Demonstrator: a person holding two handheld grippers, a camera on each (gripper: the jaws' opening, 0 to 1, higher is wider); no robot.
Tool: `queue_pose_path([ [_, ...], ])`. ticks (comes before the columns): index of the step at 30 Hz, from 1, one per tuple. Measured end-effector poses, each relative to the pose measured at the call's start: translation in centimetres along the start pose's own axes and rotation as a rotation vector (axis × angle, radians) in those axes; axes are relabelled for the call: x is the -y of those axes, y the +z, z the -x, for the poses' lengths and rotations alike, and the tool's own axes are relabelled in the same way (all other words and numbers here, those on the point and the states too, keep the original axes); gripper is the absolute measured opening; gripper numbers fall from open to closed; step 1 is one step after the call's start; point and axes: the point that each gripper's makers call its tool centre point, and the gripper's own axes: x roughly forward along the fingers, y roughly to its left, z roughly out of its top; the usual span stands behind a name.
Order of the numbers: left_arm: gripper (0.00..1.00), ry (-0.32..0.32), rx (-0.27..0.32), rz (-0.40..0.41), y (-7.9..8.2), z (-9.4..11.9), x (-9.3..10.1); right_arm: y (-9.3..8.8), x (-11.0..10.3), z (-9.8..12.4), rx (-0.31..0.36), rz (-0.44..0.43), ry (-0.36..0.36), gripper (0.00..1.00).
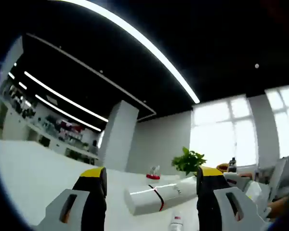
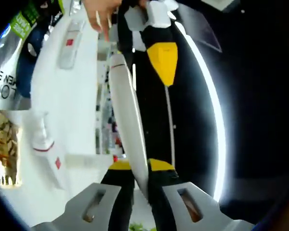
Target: Arrange the skincare products in the storage area until every visible bottle or jar stands upright without overlapping.
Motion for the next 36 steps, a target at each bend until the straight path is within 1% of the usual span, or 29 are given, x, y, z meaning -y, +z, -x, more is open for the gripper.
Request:
queue_pose_path([
  [4,0.77,0.060,0.000,-0.146,0.3,0.1,-0.6,-0.2,-0.2,-0.3,-0.001,-0.004,0.004,0.08],
  [7,0.78,0.065,-0.004,-0.218,0.2,0.2,-0.1,-0.3,-0.3,-0.5,-0.007,-0.002,0.007,0.08],
  [8,0.78,0.059,-0.008,-0.254,0.1,0.1,0.2,-0.4,-0.3,-0.5,-0.009,-0.003,0.007,0.08],
  [9,0.78,0.058,-0.025,-0.297,-0.2,0.0,0.3,-0.5,-0.2,-0.6,-0.015,-0.004,0.006,0.08],
  [11,0.78,0.067,-0.056,-0.422,-0.8,-0.2,0.7,-0.9,-0.2,-0.8,-0.028,-0.005,0.002,0.08],
  [13,0.78,0.069,-0.071,-0.532,-1.2,-0.4,1.2,-1.1,-0.1,-0.7,-0.036,-0.010,0.001,0.08],
  [14,0.78,0.058,-0.071,-0.573,-1.4,-0.5,1.7,-1.2,0.0,-0.7,-0.039,-0.013,-0.001,0.08],
  [15,0.78,0.033,-0.075,-0.591,-1.8,-0.7,2.2,-1.3,0.0,-0.7,-0.040,-0.018,-0.002,0.08],
  [16,0.78,0.022,-0.085,-0.613,-2.2,-0.8,2.5,-1.3,-0.1,-0.8,-0.039,-0.021,-0.002,0.08],
  [17,0.78,0.029,-0.098,-0.652,-2.5,-0.9,2.5,-1.3,-0.1,-0.8,-0.037,-0.022,-0.002,0.08],
  [18,0.77,0.050,-0.111,-0.721,-2.8,-1.0,2.3,-1.2,-0.1,-0.8,-0.035,-0.023,-0.001,0.08],
  [20,0.75,0.068,-0.132,-0.825,-3.2,-1.2,2.0,-1.2,-0.2,-0.9,-0.031,-0.021,0.002,0.08],
  [22,0.74,0.077,-0.121,-0.891,-3.2,-1.3,2.2,-1.0,-0.4,-0.9,-0.027,-0.012,0.007,0.08],
  [24,0.72,0.091,-0.122,-0.975,-3.1,-1.1,2.4,-0.8,-0.4,-0.9,-0.022,-0.005,0.010,0.08],
  [29,0.58,0.090,-0.145,-1.236,-4.0,-1.0,3.3,0.0,-0.6,-0.8,0.004,0.012,0.015,0.08],
  [30,0.57,0.090,-0.144,-1.272,-4.1,-1.0,3.5,0.2,-0.7,-0.8,0.010,0.016,0.018,0.08],
  [31,0.57,0.088,-0.149,-1.288,-4.3,-1.0,3.6,0.4,-0.9,-0.8,0.019,0.021,0.022,0.08],
  [32,0.57,0.089,-0.159,-1.300,-4.6,-1.0,3.6,0.6,-1.0,-0.8,0.027,0.026,0.026,0.08],
  [34,0.55,0.103,-0.179,-1.358,-4.7,-1.0,3.3,1.1,-1.3,-0.8,0.038,0.035,0.032,0.08],
  [35,0.52,0.104,-0.181,-1.388,-4.7,-1.0,3.3,1.2,-1.4,-0.8,0.042,0.039,0.035,0.08],
  [36,0.47,0.103,-0.181,-1.420,-4.8,-1.0,3.4,1.4,-1.5,-0.8,0.047,0.042,0.039,0.08],
])
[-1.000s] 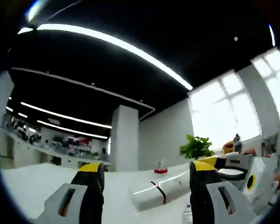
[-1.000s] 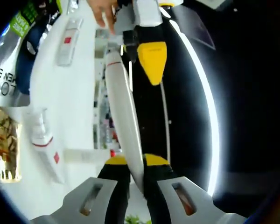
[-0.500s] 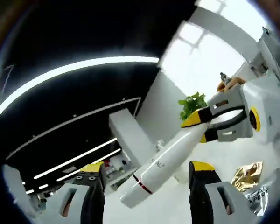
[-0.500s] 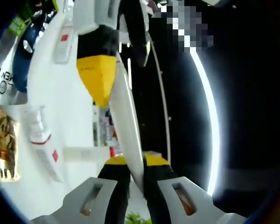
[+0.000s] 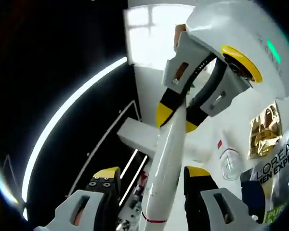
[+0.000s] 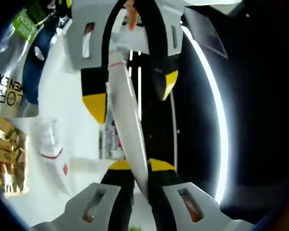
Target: Arrange the skincare products in the storage area until every visible bottle or jar stands upright without overlapping.
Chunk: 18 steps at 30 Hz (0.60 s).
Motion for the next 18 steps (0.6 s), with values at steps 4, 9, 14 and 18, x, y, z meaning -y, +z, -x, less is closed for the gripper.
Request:
queue_pose_path([
  [4,0.44,-0.006,-0.001,-0.032,0.2,0.0,0.4,0.3,-0.2,-0.1,0.007,0.011,0.008,0.08],
  [9,0.34,-0.030,-0.015,-0.066,-0.1,-0.3,0.9,0.3,-0.4,0.0,0.005,0.007,0.013,0.08],
  [14,0.23,-0.055,-0.033,-0.110,-0.3,-0.6,1.5,0.3,-0.2,0.1,0.004,0.003,0.005,0.09],
  [18,0.23,-0.063,-0.052,-0.092,-0.6,-0.8,1.7,0.4,-0.3,0.2,-0.002,0.005,0.007,0.09],
])
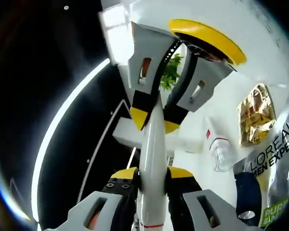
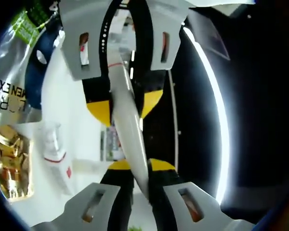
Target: Arrange the skincare products in the storage area until every visible bottle or jar stands upright without overlapping.
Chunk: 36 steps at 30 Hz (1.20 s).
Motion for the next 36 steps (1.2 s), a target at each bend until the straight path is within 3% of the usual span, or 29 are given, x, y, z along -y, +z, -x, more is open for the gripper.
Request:
queue_pose_path([
  [3,0.22,-0.032,-0.040,0.082,-0.4,0.1,0.6,0.2,0.0,0.0,0.005,-0.003,0.007,0.13],
  [11,0.16,-0.068,-0.085,0.222,-0.8,0.3,0.4,0.4,1.5,0.7,0.039,-0.122,-0.058,0.24],
  [13,0.16,-0.084,-0.114,0.287,-1.3,0.4,0.6,0.2,1.8,0.8,0.035,-0.150,-0.071,0.24],
  [15,0.15,-0.099,-0.162,0.327,-2.2,0.4,0.8,-0.2,1.7,0.8,0.024,-0.178,-0.078,0.17],
  [16,0.15,-0.108,-0.174,0.370,-2.4,0.3,0.9,-0.4,1.8,1.0,0.023,-0.197,-0.088,0.03],
  [17,0.15,-0.126,-0.182,0.434,-2.7,0.1,1.0,-0.4,2.0,1.2,0.033,-0.196,-0.089,0.01],
  [18,0.15,-0.136,-0.187,0.497,-3.0,0.1,0.9,0.0,2.1,1.2,0.061,-0.267,-0.105,0.03],
  [20,0.15,-0.140,-0.182,0.612,-3.3,0.5,0.4,0.2,2.1,1.4,0.074,-0.304,-0.092,0.01],
  [26,0.14,-0.171,-0.147,0.994,-4.5,0.7,-0.6,0.5,1.3,1.3,0.065,-0.326,-0.054,0.00],
  [27,0.14,-0.176,-0.142,1.009,-4.5,0.7,-0.6,0.7,1.2,1.4,0.066,-0.332,-0.046,0.00],
  [31,0.14,-0.242,-0.036,1.211,-3.3,0.9,-0.7,1.5,0.2,1.3,0.103,-0.398,0.018,0.00],
  [34,0.15,-0.278,-0.014,1.329,-3.3,0.8,-0.6,3.1,-0.9,1.0,0.199,-0.582,0.107,0.00],
  [36,0.15,-0.287,-0.019,1.402,-3.7,0.7,-0.5,4.9,-1.5,2.0,0.261,-0.666,0.190,0.00],
])
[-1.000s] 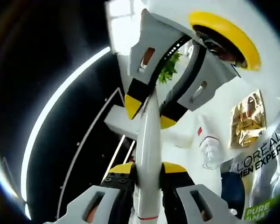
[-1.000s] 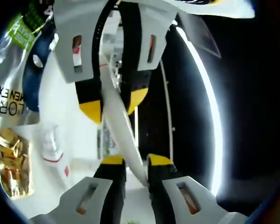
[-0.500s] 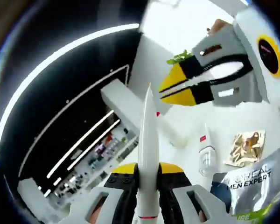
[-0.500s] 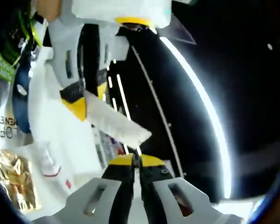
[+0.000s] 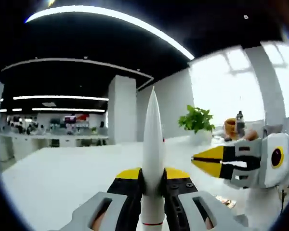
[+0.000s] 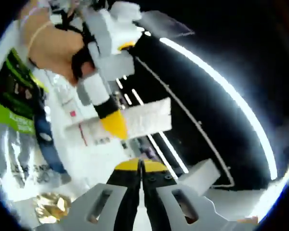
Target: Arrange the skincare products in the storage area until every visible bottle or jar stands upright without overlapping.
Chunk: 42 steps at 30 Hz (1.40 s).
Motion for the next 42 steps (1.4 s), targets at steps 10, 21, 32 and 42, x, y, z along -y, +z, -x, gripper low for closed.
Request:
queue_pose_path([
  [10,0.15,-0.007,-0.003,0.146,-1.3,-0.5,-0.9,0.1,-5.3,-0.5,-0.014,-0.063,0.237,0.00],
  [21,0.16,-0.059,-0.003,0.015,-1.3,-0.6,1.3,3.1,-10.1,-1.8,0.071,-0.136,0.445,0.00],
  [32,0.19,-0.007,-0.019,-0.114,-1.3,-0.2,1.8,0.5,-9.9,-2.1,-0.033,-0.120,0.424,0.00],
  [42,0.20,0.017,-0.029,-0.124,-1.4,0.0,1.1,-0.2,-9.7,-1.7,-0.085,-0.148,0.401,0.00],
])
